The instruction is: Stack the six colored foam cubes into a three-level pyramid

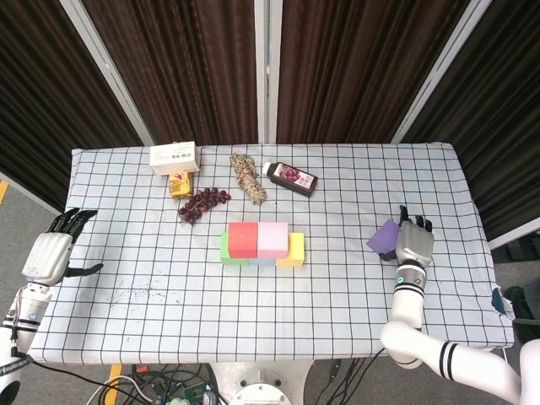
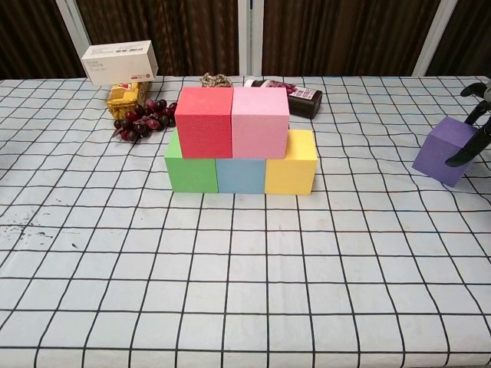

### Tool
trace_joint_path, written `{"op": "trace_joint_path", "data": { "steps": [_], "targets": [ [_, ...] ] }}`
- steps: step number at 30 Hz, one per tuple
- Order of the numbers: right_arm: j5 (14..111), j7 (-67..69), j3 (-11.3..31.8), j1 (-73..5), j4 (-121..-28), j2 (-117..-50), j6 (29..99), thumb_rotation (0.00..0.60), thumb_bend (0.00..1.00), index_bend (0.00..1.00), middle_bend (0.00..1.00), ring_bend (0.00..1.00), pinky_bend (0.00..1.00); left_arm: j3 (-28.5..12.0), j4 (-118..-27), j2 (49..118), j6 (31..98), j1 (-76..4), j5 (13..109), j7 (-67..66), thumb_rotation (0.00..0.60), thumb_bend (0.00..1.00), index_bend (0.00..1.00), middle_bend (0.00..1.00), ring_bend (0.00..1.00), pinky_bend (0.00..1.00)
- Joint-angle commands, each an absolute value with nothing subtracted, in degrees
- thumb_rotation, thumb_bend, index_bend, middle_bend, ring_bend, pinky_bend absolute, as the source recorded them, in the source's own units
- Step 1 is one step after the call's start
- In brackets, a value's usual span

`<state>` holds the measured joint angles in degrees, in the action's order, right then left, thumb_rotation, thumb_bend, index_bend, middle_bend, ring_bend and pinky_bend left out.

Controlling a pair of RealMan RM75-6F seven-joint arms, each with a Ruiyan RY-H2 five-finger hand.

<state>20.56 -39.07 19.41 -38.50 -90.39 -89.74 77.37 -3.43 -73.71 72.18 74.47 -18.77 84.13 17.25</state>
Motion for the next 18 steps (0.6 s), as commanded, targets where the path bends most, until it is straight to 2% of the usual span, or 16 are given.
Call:
{"op": "trace_joint_path", "data": {
  "steps": [1,11,18],
  "targets": [
    [20.56,-39.58,19.63,-38.63,-90.03,-90.28,77.74,0.600,0.02,0.00,0.32,0.09,0.01,-3.31,-73.51,72.41,74.40,-18.66,84.26,17.49,0.600,0.00,0.10,0.11,0.05,0.12],
    [24.22,-35.69,20.41,-36.16,-91.98,-88.81,77.90,0.600,0.11,0.00,0.38,0.13,0.01,-3.26,-75.09,72.28,75.19,-18.60,85.45,17.43,0.600,0.00,0.10,0.11,0.05,0.12],
    [32.36,-33.59,21.90,-35.20,-102.40,-82.25,79.27,0.600,0.14,0.00,0.41,0.14,0.01,-2.97,-78.57,70.43,75.78,-17.91,85.66,16.14,0.600,0.00,0.10,0.11,0.05,0.12]
  ]
}}
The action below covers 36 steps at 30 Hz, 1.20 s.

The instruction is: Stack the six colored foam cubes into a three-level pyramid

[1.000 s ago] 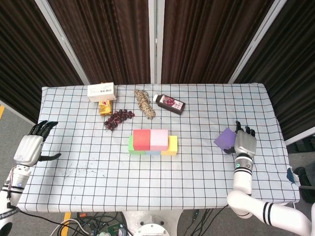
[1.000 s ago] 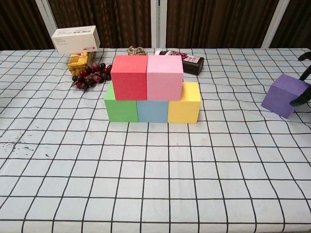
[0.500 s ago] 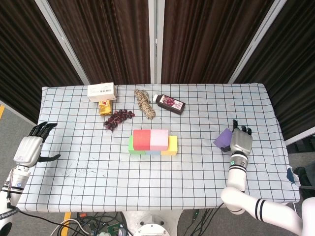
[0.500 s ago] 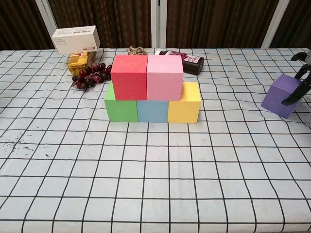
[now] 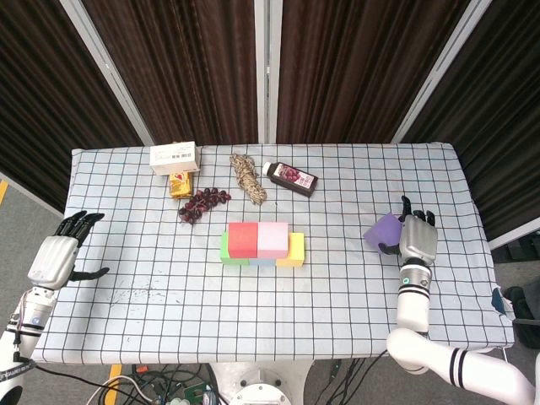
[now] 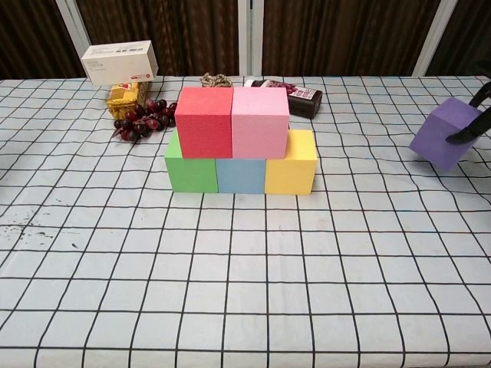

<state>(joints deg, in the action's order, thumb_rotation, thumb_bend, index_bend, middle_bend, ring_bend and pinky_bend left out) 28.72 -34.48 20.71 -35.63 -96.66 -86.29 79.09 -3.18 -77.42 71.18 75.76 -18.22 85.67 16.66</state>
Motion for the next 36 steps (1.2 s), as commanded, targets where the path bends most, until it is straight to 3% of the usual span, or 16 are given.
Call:
{"op": "trace_joint_path", "data": {
  "steps": [1,7,11,15,22,36],
  "targets": [
    [33.02,-33.64,22.41,-35.37,-104.27,-80.91,78.76,0.600,0.14,0.00,0.40,0.14,0.01,-2.87,-79.03,70.16,75.76,-17.77,85.59,15.86,0.600,0.00,0.10,0.11,0.05,0.12],
    [37.91,-34.14,26.73,-37.87,-114.78,-72.13,74.76,0.600,0.14,0.00,0.40,0.14,0.01,-2.59,-81.35,69.63,78.45,-15.89,85.78,14.64,0.600,0.00,0.10,0.11,0.05,0.12],
    [39.12,-34.03,29.13,-41.12,-116.72,-69.02,70.42,0.600,0.13,0.00,0.40,0.14,0.01,-2.55,-81.78,69.69,80.95,-14.68,86.53,14.03,0.600,0.00,0.10,0.11,0.05,0.12],
    [39.69,-31.59,30.27,-45.09,-116.60,-66.61,61.64,0.600,0.10,0.00,0.41,0.14,0.00,-1.97,-83.21,68.79,81.57,-13.80,87.13,16.58,0.600,0.00,0.11,0.11,0.05,0.12],
    [35.80,-35.42,26.97,-53.21,-115.20,-62.79,50.87,0.600,0.02,0.00,0.36,0.11,0.00,-0.42,-84.33,67.44,82.00,-12.58,88.65,18.90,0.600,0.00,0.11,0.11,0.05,0.11],
    [24.79,-37.02,22.56,-65.07,-116.77,-64.71,51.59,0.600,0.01,0.00,0.41,0.12,0.00,1.05,-82.36,66.84,82.40,-11.49,90.86,23.58,0.600,0.00,0.11,0.11,0.04,0.10]
  ]
}}
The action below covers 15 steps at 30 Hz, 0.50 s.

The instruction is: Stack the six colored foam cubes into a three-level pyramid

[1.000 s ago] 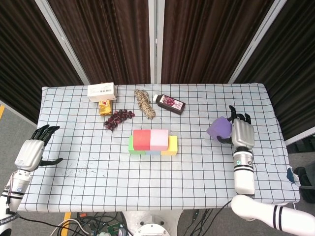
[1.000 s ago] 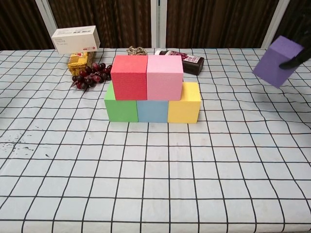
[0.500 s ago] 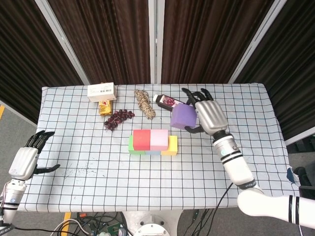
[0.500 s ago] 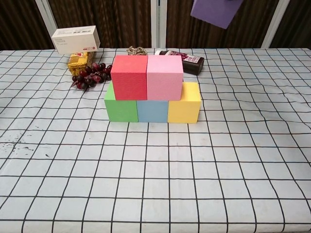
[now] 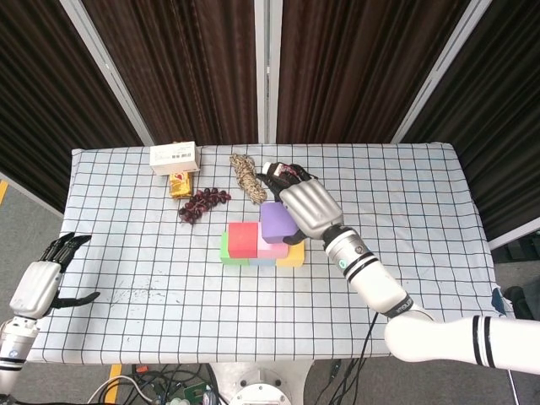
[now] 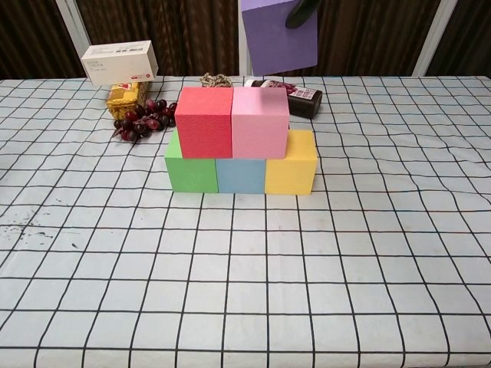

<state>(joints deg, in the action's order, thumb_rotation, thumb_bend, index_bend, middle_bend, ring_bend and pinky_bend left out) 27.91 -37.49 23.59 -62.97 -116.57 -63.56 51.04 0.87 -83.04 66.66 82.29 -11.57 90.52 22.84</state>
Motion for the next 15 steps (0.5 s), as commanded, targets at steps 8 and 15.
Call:
{"op": "trace_joint_path", "data": {
  "steps": [8,15],
  "targets": [
    [22.51,-35.47,20.44,-68.99,-112.84,-70.82,54.94,0.600,0.02,0.00,0.42,0.13,0.00,1.55,-80.85,66.98,81.81,-11.35,91.20,25.29,0.600,0.00,0.11,0.11,0.04,0.10],
    [23.02,-34.60,19.91,-70.58,-110.27,-75.93,59.94,0.600,0.04,0.00,0.43,0.14,0.00,2.29,-79.61,66.64,82.19,-11.63,93.24,26.99,0.600,0.00,0.11,0.11,0.03,0.10]
  ]
}}
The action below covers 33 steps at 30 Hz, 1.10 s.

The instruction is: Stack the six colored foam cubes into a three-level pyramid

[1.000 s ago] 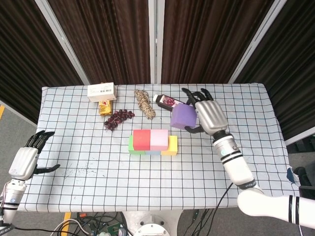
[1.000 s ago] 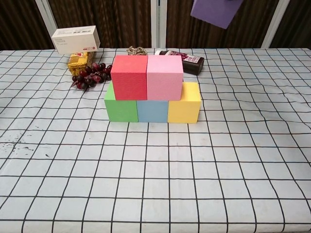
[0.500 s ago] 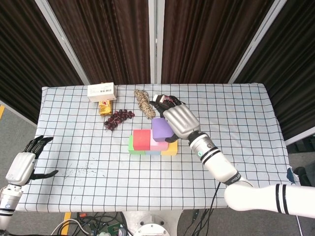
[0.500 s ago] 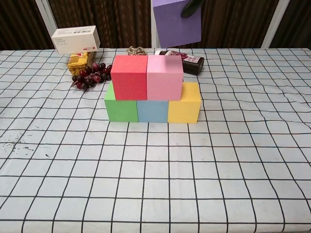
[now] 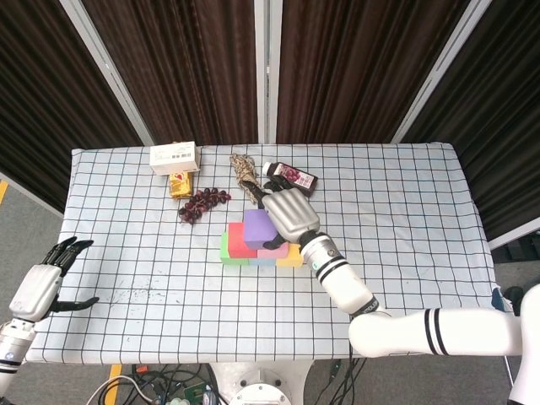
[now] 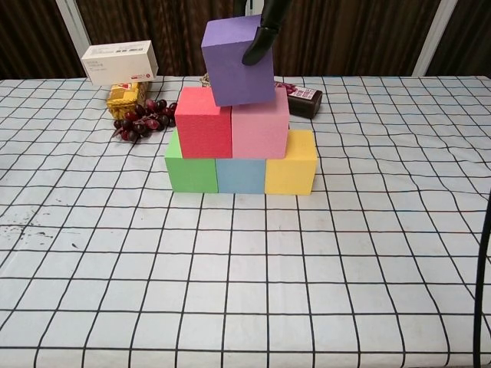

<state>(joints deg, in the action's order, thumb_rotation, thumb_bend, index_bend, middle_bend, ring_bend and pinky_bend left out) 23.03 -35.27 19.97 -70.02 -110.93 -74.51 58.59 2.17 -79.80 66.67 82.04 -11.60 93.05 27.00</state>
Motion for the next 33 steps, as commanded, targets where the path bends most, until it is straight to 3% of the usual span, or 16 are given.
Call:
{"op": "trace_joint_path", "data": {
  "steps": [1,8,33],
  "targets": [
    [22.81,-34.23,20.10,-70.64,-110.22,-76.42,60.51,0.600,0.04,0.00,0.43,0.14,0.00,2.29,-79.56,66.65,82.19,-11.62,93.23,27.11,0.600,0.00,0.11,0.11,0.03,0.10],
    [21.26,-34.96,20.15,-71.88,-109.92,-78.74,63.09,0.600,0.04,0.00,0.44,0.15,0.00,2.77,-79.00,66.53,81.60,-11.92,93.77,28.26,0.600,0.00,0.11,0.10,0.02,0.10],
    [21.64,-32.83,19.83,-71.62,-106.59,-81.29,62.46,0.600,0.04,0.00,0.44,0.15,0.00,2.85,-78.35,66.70,81.40,-12.02,93.53,29.14,0.600,0.00,0.11,0.10,0.02,0.10]
  ]
}}
